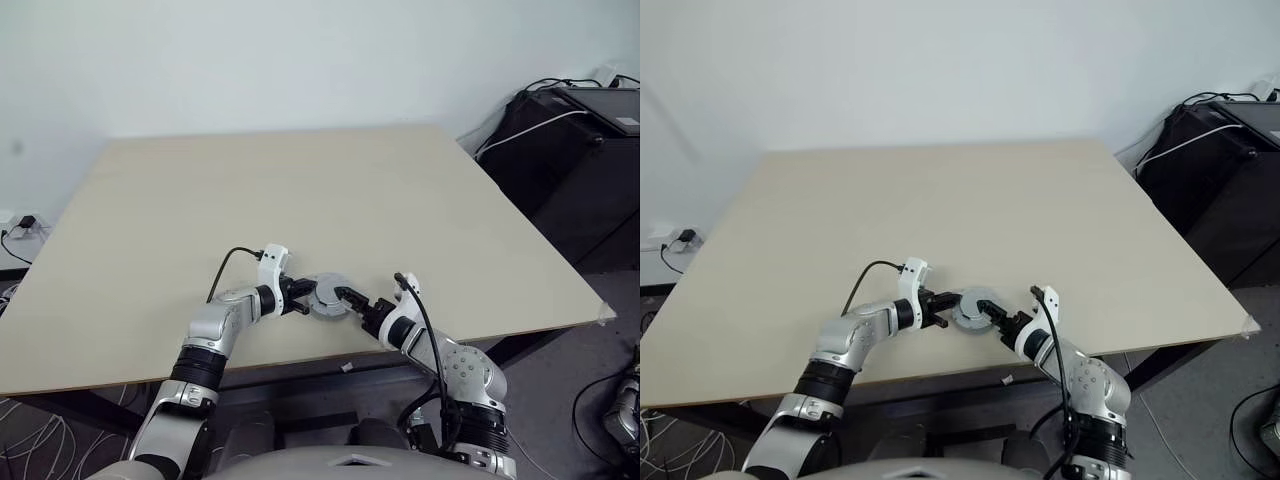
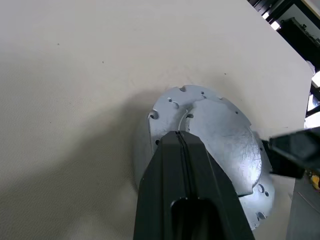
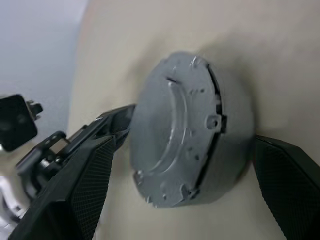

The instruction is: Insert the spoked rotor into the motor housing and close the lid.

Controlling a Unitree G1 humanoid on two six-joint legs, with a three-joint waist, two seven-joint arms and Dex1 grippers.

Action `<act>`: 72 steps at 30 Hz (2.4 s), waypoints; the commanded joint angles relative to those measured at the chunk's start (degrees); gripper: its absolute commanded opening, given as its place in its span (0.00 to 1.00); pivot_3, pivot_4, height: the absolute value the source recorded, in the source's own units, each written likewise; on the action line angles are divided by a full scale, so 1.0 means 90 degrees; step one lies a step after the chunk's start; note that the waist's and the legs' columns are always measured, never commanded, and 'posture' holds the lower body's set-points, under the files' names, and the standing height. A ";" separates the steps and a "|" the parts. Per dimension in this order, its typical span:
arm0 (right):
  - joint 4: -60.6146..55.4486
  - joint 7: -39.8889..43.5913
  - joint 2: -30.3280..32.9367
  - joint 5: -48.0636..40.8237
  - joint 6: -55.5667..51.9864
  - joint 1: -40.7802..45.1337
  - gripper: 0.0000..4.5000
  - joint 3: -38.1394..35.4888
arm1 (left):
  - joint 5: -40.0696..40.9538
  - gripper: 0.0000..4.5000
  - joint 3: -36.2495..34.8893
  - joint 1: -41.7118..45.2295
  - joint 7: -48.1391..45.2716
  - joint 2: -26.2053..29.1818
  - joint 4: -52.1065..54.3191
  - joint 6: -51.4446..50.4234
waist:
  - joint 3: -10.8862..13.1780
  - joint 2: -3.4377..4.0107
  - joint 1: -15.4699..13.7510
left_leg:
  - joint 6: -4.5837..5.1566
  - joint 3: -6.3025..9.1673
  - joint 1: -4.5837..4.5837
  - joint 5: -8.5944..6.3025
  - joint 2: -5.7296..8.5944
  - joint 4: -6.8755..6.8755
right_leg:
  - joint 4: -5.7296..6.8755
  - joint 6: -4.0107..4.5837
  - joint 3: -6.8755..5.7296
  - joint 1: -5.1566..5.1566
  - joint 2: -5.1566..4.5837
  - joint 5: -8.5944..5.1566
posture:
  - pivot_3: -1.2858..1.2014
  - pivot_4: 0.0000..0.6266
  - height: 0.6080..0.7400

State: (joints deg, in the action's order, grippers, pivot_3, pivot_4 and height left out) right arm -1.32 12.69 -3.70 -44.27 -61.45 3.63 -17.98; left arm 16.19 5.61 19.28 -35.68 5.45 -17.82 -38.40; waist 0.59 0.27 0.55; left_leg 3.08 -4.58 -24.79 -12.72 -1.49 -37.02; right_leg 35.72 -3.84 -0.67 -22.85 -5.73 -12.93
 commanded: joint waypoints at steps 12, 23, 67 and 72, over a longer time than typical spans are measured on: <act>0.0941 -0.0303 -0.0523 -0.1020 0.0263 0.0877 1.00 -0.0375 | -0.0028 0.00 0.0185 -0.0155 -0.0025 -0.0002 -0.0101 -0.0169 | 0.0016 0.0008 0.0068 | 0.0000 0.0000 0.0001 0.0000 -0.0003 0.0004 | 0.0001 -0.0001 0.0002 -0.0004 0.0008 0.0003 | 0.52 0.00 1.00; 0.0351 -0.0266 -0.0581 -0.1643 -0.0260 0.0829 0.96 -0.0031 | -0.0018 0.00 0.0129 -0.0219 0.0022 0.0027 -0.0047 -0.0180 | 0.0023 0.0020 0.0101 | 0.0000 0.0002 -0.0043 0.0001 -0.0007 0.0006 | 0.0002 0.0006 0.0006 -0.0055 0.0018 0.0013 | 0.52 0.00 1.00; 0.0193 -0.0155 -0.0223 -0.0431 -0.0561 0.0349 0.27 0.0740 | -0.0088 0.00 0.0080 -0.0263 0.0006 0.0008 -0.0058 -0.0134 | -0.0005 0.0032 0.0176 | 0.0000 0.0008 -0.0006 0.0001 -0.0009 -0.0001 | 0.0014 0.0001 0.0007 -0.0023 0.0025 0.0015 | 0.52 0.00 1.00; 0.0189 -0.0084 -0.0232 -0.0344 -0.0510 0.0359 0.55 0.0736 | -0.0074 0.00 0.0074 -0.0289 0.0010 0.0011 -0.0025 -0.0141 | 0.0004 0.0025 0.0176 | -0.0001 0.0009 0.0003 0.0001 -0.0011 0.0005 | 0.0013 -0.0012 0.0007 -0.0016 0.0023 0.0007 | 0.52 0.00 1.00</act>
State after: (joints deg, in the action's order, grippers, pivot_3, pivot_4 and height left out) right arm 1.45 10.64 -3.97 -46.42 -66.15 5.37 -13.64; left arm 15.92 3.12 17.67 -34.89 6.56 -16.85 -38.15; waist 0.63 0.50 2.13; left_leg 3.07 -4.50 -24.79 -12.72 -1.58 -36.97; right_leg 35.83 -3.91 -0.61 -23.02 -5.52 -12.85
